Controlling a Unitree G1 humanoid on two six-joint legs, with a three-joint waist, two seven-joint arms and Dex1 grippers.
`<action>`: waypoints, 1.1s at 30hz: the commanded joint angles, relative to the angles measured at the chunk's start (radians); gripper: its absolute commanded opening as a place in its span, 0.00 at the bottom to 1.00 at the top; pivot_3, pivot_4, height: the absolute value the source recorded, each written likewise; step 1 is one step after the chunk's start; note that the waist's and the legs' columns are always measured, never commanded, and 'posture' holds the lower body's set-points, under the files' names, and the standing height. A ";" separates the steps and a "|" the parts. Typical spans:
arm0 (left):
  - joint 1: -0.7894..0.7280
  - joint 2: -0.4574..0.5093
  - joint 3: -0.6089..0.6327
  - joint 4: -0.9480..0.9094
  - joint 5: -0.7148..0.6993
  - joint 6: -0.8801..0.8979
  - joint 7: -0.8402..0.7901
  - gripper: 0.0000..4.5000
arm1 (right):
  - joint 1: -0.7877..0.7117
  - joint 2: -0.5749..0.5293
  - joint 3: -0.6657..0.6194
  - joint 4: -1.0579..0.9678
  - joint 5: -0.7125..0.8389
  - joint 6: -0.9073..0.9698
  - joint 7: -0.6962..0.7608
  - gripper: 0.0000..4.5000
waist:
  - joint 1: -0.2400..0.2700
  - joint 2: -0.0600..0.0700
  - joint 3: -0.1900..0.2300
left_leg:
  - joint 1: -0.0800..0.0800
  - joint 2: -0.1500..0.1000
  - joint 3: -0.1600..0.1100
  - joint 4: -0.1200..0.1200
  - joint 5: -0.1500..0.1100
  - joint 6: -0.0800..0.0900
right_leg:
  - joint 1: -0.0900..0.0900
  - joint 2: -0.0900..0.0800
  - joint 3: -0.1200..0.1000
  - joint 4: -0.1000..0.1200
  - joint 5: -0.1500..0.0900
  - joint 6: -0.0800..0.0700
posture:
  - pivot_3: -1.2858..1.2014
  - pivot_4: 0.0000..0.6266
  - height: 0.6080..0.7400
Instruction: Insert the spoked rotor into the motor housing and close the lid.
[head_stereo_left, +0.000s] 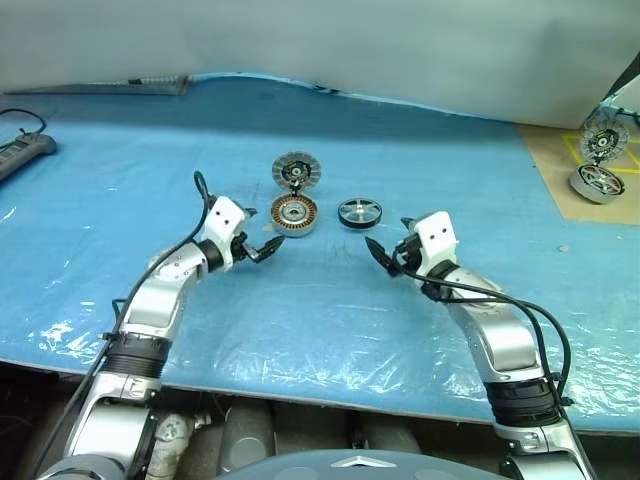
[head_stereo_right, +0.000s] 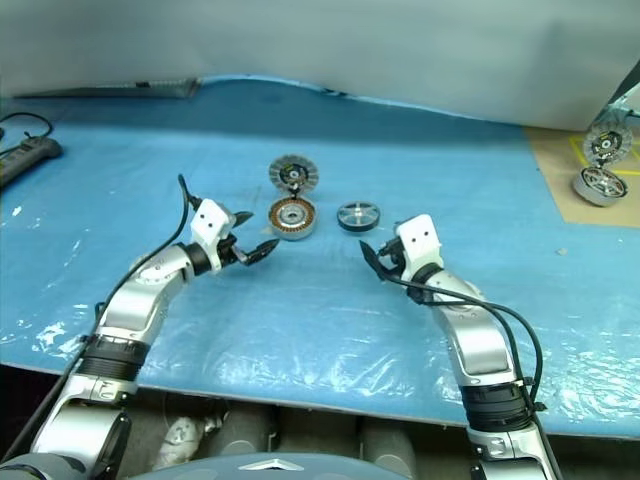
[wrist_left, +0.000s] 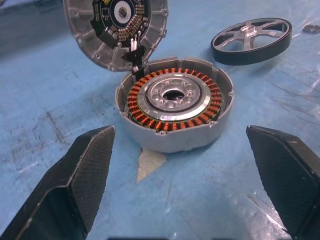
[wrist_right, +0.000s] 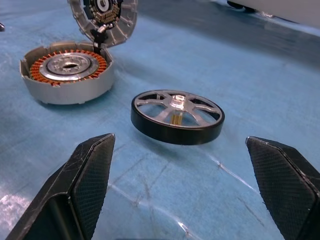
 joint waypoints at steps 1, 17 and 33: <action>-0.095 0.048 -0.050 0.046 0.054 -0.065 -0.072 1.00 | 0.003 0.004 0.014 0.001 -0.008 -0.042 0.009 0.99 | 0.002 0.000 0.000 | 0.000 0.000 0.000 0.000 0.000 0.000 | 0.000 0.000 0.000 0.000 0.000 0.000 | 0.52 0.24 1.00; -0.557 0.075 -0.347 0.448 0.308 0.019 -0.446 1.00 | -0.011 0.018 0.054 0.082 -0.038 -0.156 0.036 0.99 | 0.003 0.000 0.000 | -0.001 0.000 0.000 0.001 0.000 0.000 | 0.000 0.000 0.000 0.001 0.000 0.000 | 0.52 0.24 1.00; -0.854 -0.078 -0.540 0.780 0.548 -0.015 -0.569 1.00 | -0.026 0.015 0.063 0.098 -0.037 -0.143 0.062 0.99 | 0.030 -0.001 0.000 | -0.001 0.000 0.000 0.003 0.002 0.003 | 0.002 -0.002 -0.002 0.001 0.001 -0.001 | 0.52 0.24 1.00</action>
